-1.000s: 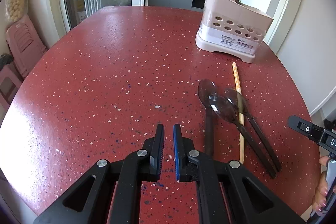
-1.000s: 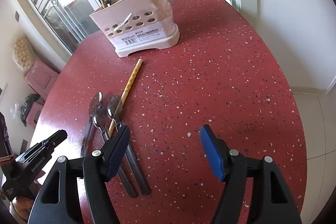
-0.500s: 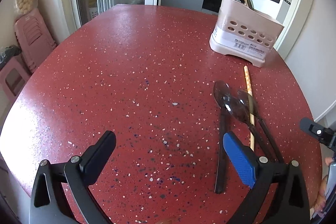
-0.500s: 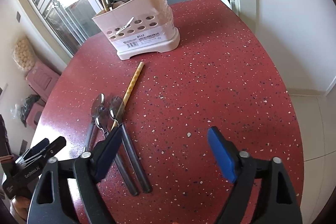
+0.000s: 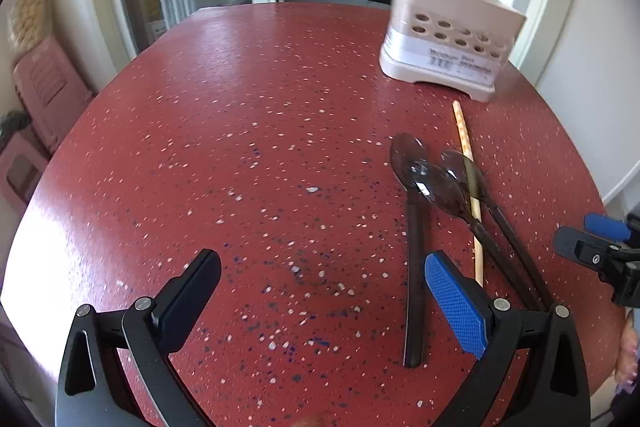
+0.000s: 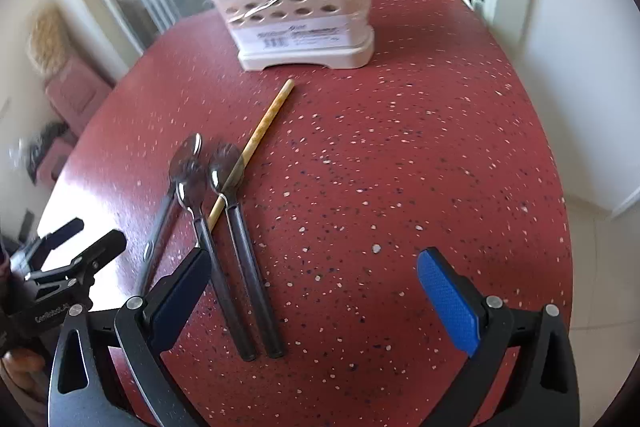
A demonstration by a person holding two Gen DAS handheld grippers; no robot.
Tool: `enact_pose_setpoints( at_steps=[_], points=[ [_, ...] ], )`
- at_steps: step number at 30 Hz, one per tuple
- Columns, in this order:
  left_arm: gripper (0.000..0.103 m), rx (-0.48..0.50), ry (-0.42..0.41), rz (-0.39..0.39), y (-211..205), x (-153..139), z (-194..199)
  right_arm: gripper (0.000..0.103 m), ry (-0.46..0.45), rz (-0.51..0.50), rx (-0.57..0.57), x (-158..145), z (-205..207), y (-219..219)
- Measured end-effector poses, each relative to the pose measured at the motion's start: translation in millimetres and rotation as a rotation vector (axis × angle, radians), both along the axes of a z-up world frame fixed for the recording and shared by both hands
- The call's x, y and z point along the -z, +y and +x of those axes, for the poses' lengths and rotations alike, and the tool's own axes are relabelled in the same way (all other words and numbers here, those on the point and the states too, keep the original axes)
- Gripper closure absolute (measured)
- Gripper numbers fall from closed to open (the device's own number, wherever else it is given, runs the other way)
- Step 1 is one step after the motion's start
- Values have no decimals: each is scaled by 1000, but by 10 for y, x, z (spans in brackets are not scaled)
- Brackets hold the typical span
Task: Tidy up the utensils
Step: 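Grasp a dark spoon by the handle with the right tool while the left tool grasps another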
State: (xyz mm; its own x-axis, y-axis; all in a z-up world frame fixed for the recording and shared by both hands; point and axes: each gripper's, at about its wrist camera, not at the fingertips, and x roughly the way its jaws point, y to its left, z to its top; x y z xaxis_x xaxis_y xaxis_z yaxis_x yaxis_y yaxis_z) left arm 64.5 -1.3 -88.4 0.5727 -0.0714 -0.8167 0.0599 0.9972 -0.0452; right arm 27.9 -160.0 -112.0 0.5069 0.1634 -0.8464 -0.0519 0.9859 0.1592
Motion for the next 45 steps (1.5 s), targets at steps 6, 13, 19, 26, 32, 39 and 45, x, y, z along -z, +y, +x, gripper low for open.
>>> enact_pose_setpoints(
  at_steps=[6,13,19,26,32,39,45],
  points=[
    [0,53,33,15,-98,74,133,7,29,-50,-70,22,134,144],
    [0,98,46,51,-161,136,265,26,91,-43,-112,79,288,238],
    [0,113,52,65,-167,176,348,34,116,-78,-171,97,360,393],
    [0,134,65,67,-181,210,407,52,150,-171,-219,152,428,595],
    [0,170,80,79,-232,201,505,63,179,-220,-253,144,504,724],
    [0,259,125,62,-318,158,608,70,229,-234,-293,135,606,790],
    [32,375,169,85,-496,93,621,90,257,-230,-311,104,725,863]
  ],
)
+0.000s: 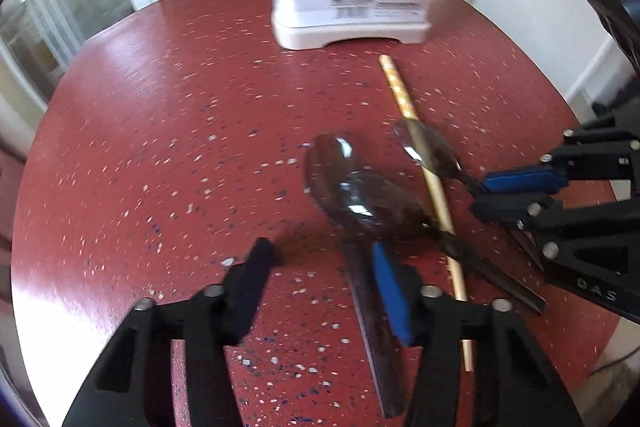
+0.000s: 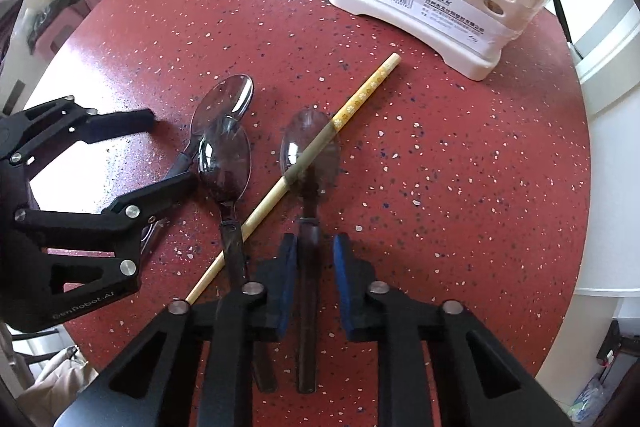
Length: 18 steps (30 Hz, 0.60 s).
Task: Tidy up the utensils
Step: 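Grasp a dark spoon by the handle with the right tool while the left tool grasps another, then lower the right tool's spoon into the beige holder while the left tool inserts its spoon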
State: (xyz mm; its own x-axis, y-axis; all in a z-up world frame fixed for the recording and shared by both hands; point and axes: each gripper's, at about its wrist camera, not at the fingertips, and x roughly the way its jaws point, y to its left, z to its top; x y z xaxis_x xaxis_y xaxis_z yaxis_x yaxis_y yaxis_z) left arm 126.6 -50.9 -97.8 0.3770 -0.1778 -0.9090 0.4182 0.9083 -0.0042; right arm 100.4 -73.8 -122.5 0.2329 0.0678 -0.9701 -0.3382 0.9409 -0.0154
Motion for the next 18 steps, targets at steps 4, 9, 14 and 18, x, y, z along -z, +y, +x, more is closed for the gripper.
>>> enact_pose_setpoints(
  at_steps=[4,9,14,18],
  points=[
    [51,50,27,8,-105,-22,-7,90,-8,17,5,-18,-18,-61],
    [62,28,11,-21,-73,-24,-66,90,-46,76,50,-93,-57,-276],
    [62,-39,-22,-60,98,-42,-142,90,-84,160,89,-208,-114,-502],
    [62,-91,-54,-103,245,-156,-213,90,-112,242,111,-281,-171,-641]
  ],
)
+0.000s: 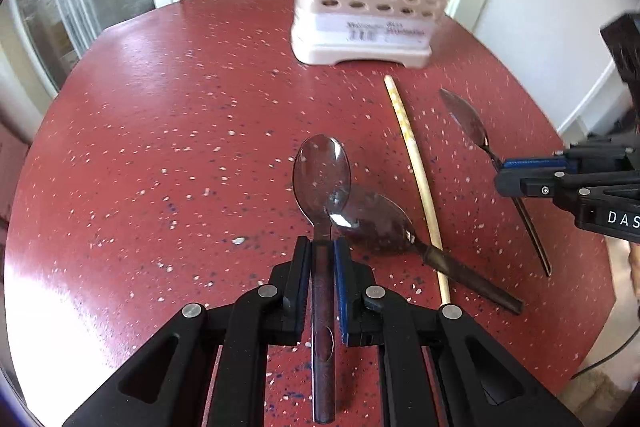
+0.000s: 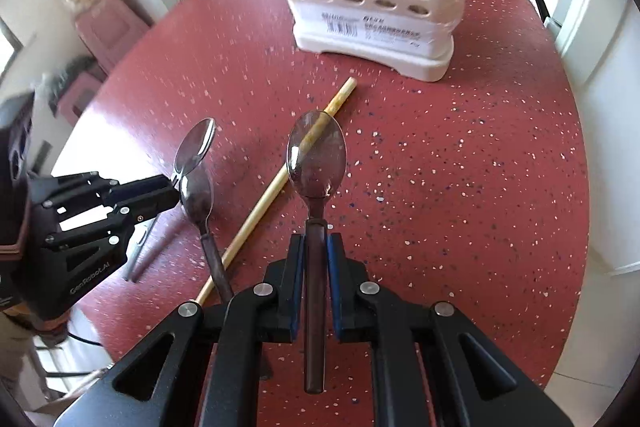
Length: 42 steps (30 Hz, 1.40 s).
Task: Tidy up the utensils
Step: 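Lower the right tool's spoon into the beige holder while the left tool inserts its spoon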
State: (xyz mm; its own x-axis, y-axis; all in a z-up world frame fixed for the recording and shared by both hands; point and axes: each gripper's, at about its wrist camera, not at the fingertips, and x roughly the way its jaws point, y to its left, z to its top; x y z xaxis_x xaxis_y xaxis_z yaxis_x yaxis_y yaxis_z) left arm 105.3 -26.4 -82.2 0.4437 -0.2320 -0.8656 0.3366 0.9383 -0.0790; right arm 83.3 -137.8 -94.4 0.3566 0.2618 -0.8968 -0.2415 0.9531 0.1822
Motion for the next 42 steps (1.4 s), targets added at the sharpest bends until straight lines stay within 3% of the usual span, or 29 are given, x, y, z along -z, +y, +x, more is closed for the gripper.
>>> enact_pose_setpoints(
  at_steps=[5,11,18,23,33,42],
  points=[
    [62,-9,-46,12,56,-145,-27,90,-34,55,23,-99,-82,-176],
    [62,-48,-164,53,90,-400,-44,90,-75,93,45,-243,-198,-322],
    [62,-89,-242,-7,125,-725,78,90,-116,123,69,-418,-77,-334],
    [62,-121,-298,-95,94,-985,240,90,-160,150,86,-654,6,-419],
    [62,-181,-399,-245,-21,-1462,851,90,-351,218,137,-1260,397,-607],
    [62,-221,-485,-304,-209,-1615,1464,90,-524,261,179,-1558,960,-614]
  ],
)
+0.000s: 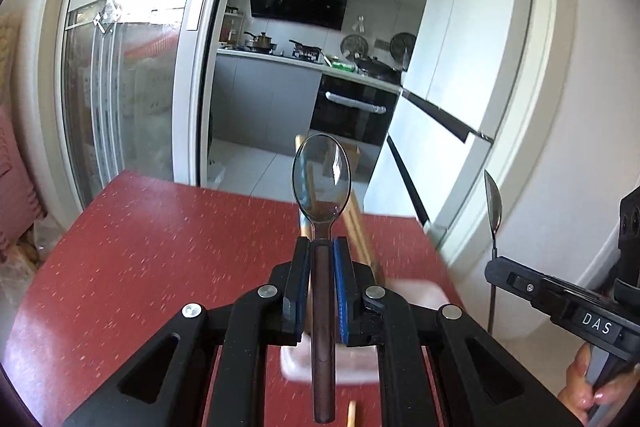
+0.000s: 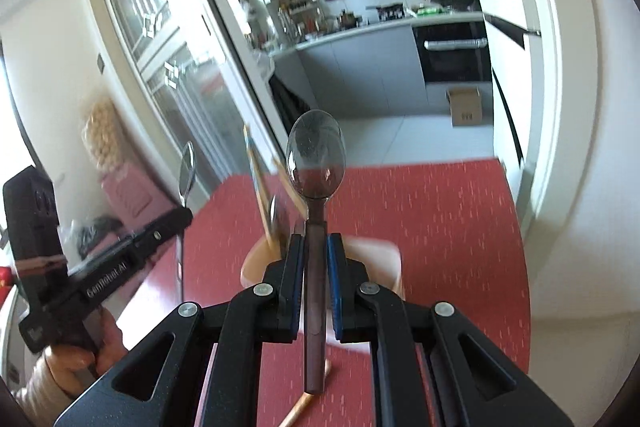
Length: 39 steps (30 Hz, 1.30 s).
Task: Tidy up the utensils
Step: 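Lower the right tool's spoon into the beige holder while the left tool inserts its spoon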
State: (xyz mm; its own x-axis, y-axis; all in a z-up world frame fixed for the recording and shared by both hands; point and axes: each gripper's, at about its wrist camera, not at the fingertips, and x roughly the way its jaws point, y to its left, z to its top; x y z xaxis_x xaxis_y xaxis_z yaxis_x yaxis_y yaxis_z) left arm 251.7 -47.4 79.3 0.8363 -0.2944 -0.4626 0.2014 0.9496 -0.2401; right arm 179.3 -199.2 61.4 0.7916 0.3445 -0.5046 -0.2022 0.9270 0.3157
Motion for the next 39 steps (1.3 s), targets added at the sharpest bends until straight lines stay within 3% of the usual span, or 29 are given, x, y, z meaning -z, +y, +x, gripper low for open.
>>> enact_pose_setpoints(
  at_steps=[5,16,26,39],
  points=[
    [62,-26,-19,-12,-87,83,234,90,-62,23,25,-30,238,-40],
    [62,-56,-148,35,-268,398,252,91,-225,-170,74,295,340,212],
    [62,-60,-153,72,-334,595,183,91,-249,-306,65,673,261,368],
    [62,-70,-118,109,-306,709,111,90,-209,-360,32,858,175,440]
  ],
)
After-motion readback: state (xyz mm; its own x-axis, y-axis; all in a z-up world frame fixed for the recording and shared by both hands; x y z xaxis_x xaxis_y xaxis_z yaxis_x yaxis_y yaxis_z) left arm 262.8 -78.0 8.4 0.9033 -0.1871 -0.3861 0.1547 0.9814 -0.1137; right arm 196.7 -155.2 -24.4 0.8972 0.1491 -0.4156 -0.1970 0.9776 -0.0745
